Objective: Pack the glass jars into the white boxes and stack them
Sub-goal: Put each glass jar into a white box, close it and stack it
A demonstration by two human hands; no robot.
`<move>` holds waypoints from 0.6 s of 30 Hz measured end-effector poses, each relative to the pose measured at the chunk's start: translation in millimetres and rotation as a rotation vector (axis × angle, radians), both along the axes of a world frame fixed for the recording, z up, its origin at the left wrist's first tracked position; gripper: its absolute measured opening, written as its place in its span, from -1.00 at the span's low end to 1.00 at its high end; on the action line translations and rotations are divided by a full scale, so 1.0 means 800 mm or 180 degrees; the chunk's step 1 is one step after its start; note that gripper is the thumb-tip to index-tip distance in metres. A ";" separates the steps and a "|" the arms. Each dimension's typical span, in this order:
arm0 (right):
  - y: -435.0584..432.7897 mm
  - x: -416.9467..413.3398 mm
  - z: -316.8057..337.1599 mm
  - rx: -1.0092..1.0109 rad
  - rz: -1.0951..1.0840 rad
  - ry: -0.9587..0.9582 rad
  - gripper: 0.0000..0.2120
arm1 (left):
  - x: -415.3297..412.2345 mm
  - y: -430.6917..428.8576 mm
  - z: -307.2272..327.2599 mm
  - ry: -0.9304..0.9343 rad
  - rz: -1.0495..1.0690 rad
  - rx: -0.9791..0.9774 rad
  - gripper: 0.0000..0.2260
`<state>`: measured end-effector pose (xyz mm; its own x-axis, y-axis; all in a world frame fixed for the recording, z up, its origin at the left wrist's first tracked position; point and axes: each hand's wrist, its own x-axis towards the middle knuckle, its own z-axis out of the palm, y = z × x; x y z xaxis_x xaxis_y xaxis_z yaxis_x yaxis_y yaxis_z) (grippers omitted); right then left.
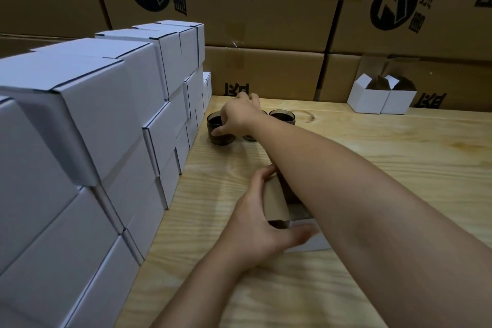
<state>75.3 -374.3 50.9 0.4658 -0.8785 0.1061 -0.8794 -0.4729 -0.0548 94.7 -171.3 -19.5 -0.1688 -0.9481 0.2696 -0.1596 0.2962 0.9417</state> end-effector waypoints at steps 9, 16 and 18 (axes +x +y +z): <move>0.078 -0.118 0.075 0.1330 0.0328 -0.2013 -0.51 | 0.006 0.002 0.004 -0.0335 0.0119 0.0159 -0.18; 0.147 -0.227 0.114 0.2224 0.0790 -0.1114 -0.40 | 0.005 0.005 0.008 -0.0353 0.0144 0.0127 -0.16; 0.160 -0.231 0.117 0.2304 0.0908 -0.0886 -0.39 | 0.005 0.005 0.007 -0.0363 0.0149 0.0148 -0.16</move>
<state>-109.4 -246.4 144.5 0.7214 -0.6259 -0.2963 -0.6403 -0.4399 -0.6296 98.5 -167.5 -13.6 -0.1511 -0.9666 0.2068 -0.2791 0.2424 0.9291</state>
